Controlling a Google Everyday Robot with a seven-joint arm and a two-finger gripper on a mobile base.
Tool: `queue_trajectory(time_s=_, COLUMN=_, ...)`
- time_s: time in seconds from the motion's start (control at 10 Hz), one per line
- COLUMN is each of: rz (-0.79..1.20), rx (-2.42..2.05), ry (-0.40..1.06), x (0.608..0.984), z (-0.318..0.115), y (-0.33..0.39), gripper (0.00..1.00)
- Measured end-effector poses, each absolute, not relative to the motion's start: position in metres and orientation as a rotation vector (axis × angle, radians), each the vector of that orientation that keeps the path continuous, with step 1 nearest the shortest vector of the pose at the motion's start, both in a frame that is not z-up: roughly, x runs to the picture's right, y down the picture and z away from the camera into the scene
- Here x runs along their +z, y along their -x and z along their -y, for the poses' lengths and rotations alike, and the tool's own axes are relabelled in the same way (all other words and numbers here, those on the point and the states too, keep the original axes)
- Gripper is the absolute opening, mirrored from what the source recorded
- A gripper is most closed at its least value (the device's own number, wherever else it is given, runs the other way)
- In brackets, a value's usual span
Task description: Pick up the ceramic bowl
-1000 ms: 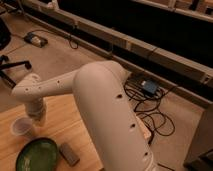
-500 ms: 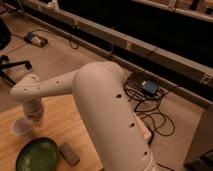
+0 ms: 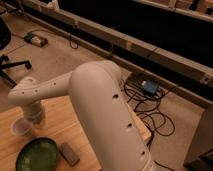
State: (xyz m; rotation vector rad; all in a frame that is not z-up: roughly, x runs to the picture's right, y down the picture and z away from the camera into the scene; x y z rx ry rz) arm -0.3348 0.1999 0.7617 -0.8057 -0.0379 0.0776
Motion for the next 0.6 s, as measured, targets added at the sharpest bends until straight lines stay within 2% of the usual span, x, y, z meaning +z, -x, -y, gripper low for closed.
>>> queue_trajectory(time_s=0.6, rz=-0.045, rx=0.054, ry=0.813, x=0.764, z=-0.218, y=0.323, gripper=0.8)
